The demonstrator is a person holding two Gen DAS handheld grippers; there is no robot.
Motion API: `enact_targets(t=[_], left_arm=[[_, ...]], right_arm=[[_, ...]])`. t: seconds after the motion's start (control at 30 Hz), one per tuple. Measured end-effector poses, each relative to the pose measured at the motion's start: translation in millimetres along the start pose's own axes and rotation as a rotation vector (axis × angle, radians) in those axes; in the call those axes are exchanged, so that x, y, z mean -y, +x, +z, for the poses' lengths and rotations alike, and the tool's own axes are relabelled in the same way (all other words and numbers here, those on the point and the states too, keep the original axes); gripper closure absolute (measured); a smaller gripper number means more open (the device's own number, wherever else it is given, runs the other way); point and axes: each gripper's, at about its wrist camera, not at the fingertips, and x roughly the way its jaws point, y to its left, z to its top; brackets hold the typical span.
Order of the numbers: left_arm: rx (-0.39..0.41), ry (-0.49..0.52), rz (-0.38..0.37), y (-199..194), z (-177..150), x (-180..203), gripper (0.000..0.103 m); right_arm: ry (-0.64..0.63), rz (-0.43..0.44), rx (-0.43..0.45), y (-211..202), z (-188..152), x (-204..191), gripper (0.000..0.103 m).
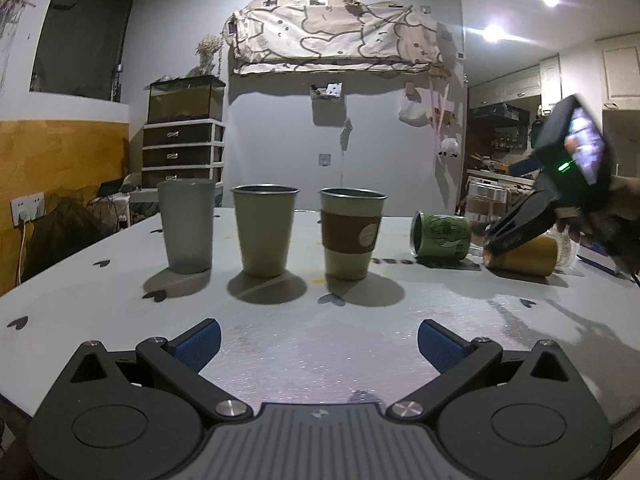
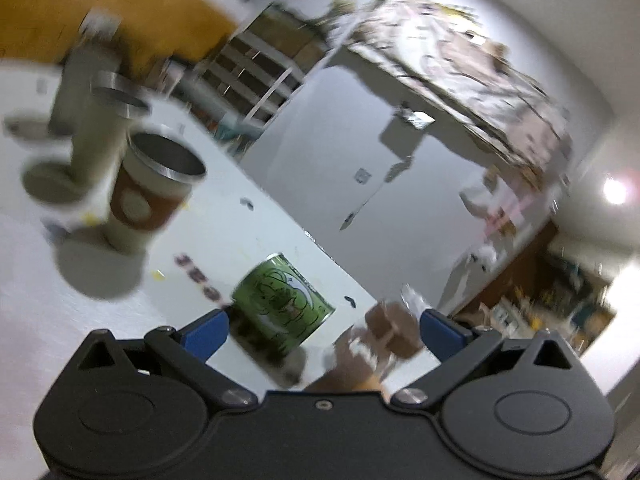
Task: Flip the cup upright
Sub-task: 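Reach the right tool to the green tin lying on its side and grasp it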
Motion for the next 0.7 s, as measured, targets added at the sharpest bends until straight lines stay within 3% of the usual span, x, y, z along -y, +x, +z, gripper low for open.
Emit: enact_targets(t=[0.13,0.27,0.6,0.63,0.7], left_arm=[[-0.012,-0.038,-0.013,9.5,-1.0,-12.9,0.0],[-0.032,-0.071,-0.022,20.3,-2.4,-24.5,0.0],[-0.068,-0.105,0.017,36.5,0.7,-38.7,0.0],[-0.07,-0.105,0.016,36.8,0.9,-38.4,0.0],[-0.07,-0.1,0.009,37.0,1.4,-37.2,0.0]], right_arm=[[-0.244,0.035,-0.093,51.2,9.6,-17.7,0.001],[-0.399,0.104,-0.148,82.5,18.8,-31.8,0.001],[-0.47,0.248,-0.275,137.0,31.6,-31.2,0.002],[-0.471,0.254,-0.291,140.7,29.8,-30.9,0.003],[-0.439,0.251,-0.291,140.8,29.5,-29.8,0.025]])
